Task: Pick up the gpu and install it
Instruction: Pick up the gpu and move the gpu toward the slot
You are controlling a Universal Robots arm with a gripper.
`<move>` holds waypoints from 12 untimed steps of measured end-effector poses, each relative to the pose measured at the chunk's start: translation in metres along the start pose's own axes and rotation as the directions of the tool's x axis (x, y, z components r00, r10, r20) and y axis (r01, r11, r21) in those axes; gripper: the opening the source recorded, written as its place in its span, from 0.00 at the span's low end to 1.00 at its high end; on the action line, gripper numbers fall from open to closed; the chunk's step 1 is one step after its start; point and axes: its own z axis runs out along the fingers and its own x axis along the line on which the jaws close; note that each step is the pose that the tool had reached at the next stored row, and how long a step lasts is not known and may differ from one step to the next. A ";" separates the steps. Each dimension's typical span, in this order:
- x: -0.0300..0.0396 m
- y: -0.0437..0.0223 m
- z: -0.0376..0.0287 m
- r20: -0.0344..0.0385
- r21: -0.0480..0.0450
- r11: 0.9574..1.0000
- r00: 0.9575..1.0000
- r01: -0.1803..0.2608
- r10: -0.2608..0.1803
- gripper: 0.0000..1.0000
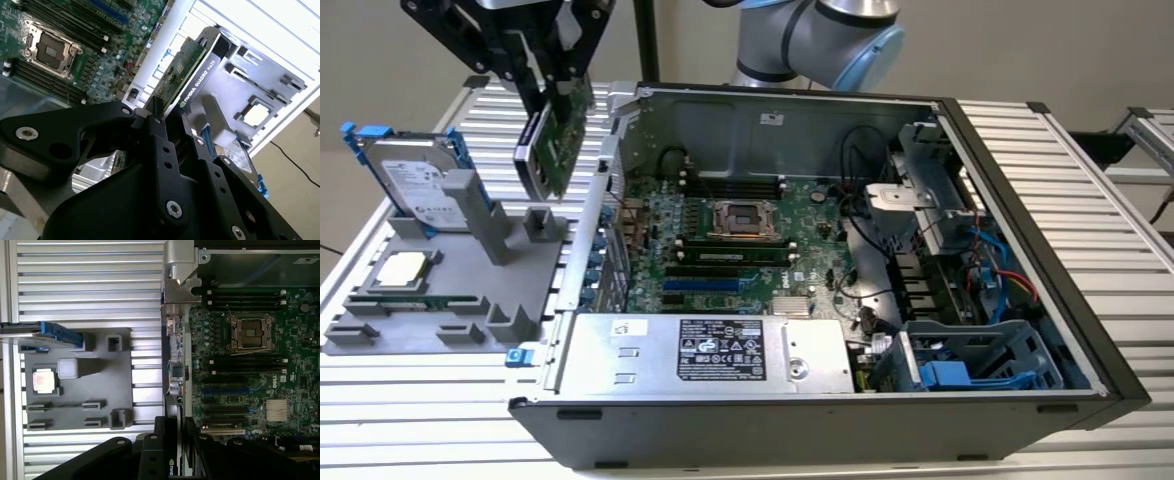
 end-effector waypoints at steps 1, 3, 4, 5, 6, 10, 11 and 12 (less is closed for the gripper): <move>-0.0005 0.0000 0.0000 0.000 0.000 1.000 1.000 0.000 0.000 0.00; -0.0014 0.0000 0.0000 0.000 0.000 1.000 1.000 0.000 0.000 0.00; -0.0019 0.0001 0.0001 0.000 0.000 1.000 1.000 0.000 0.000 0.00; -0.0024 0.0001 0.0001 0.000 0.000 1.000 1.000 0.000 0.000 0.00; -0.0029 0.0001 0.0001 0.000 0.000 1.000 1.000 0.000 0.000 0.00; -0.0048 0.0002 0.0001 0.000 0.000 1.000 1.000 0.000 0.000 0.00; -0.0053 0.0002 0.0002 0.000 0.000 1.000 1.000 0.000 0.000 0.00; -0.0057 0.0002 0.0002 0.000 0.000 1.000 1.000 0.000 0.000 0.00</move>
